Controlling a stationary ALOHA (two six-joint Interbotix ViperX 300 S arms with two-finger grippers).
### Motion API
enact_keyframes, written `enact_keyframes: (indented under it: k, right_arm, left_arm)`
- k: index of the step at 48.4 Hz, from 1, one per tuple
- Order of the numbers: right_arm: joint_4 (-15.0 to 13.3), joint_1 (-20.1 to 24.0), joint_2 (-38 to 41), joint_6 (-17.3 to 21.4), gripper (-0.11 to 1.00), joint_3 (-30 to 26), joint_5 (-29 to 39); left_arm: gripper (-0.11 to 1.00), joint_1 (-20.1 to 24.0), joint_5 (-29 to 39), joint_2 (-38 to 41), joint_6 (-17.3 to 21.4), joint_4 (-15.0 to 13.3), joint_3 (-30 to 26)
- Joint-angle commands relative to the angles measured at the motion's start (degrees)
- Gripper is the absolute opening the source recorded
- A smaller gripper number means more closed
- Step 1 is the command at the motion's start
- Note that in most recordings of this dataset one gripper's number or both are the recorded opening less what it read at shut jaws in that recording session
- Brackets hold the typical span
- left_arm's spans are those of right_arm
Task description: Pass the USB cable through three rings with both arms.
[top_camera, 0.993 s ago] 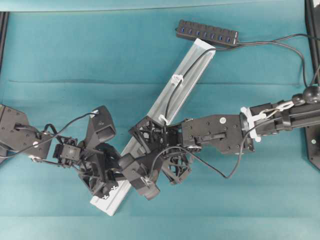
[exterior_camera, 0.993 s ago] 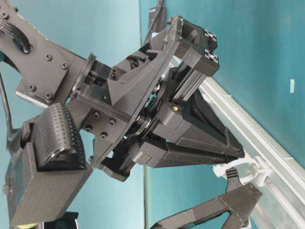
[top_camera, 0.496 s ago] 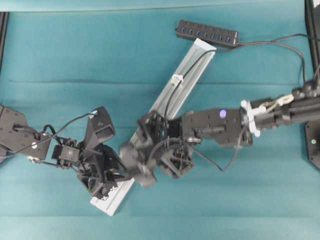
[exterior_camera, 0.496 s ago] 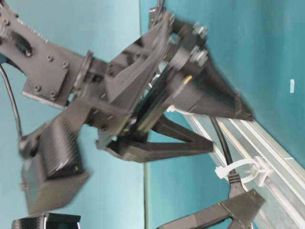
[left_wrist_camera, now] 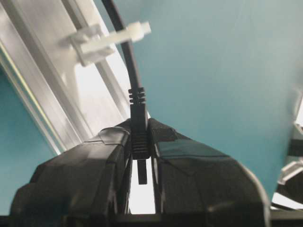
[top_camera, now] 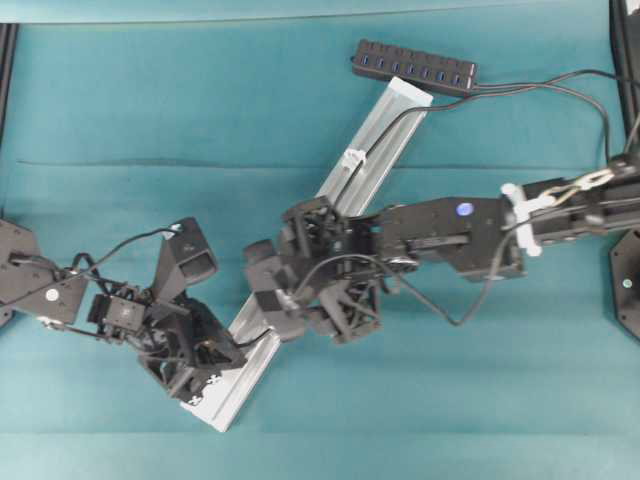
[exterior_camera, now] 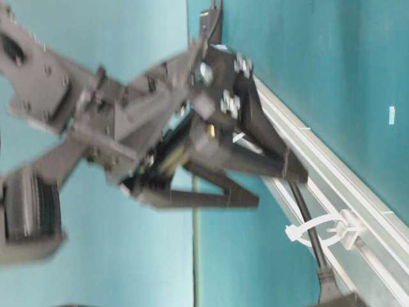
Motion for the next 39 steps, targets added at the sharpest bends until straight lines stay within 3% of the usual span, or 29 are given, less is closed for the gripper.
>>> enact_keyframes:
  k: [1, 11, 29, 39]
  right_arm:
    - [-0.09, -0.44, -1.85, 0.88, 0.86, 1.05, -0.62]
    - [-0.09, -1.14, -5.27, 2.72, 0.86, 4.57, -0.88]
    - [-0.09, -3.34, -10.81, 12.74, 0.86, 9.76, -9.58]
    - [-0.09, -3.43, -13.54, 16.44, 0.86, 13.62, -14.5]
  left_arm:
    - [0.1, -0.53, -0.09, -4.57, -0.79, 0.09, 0.09]
    - [0.1, -0.7, 0.62, -8.09, -1.49, 0.09, 1.67]
    - [0.1, -0.88, 4.48, -12.92, -0.97, 0.09, 1.67]
    - [0.1, -0.88, 5.19, -15.47, -0.97, 0.18, 1.85]
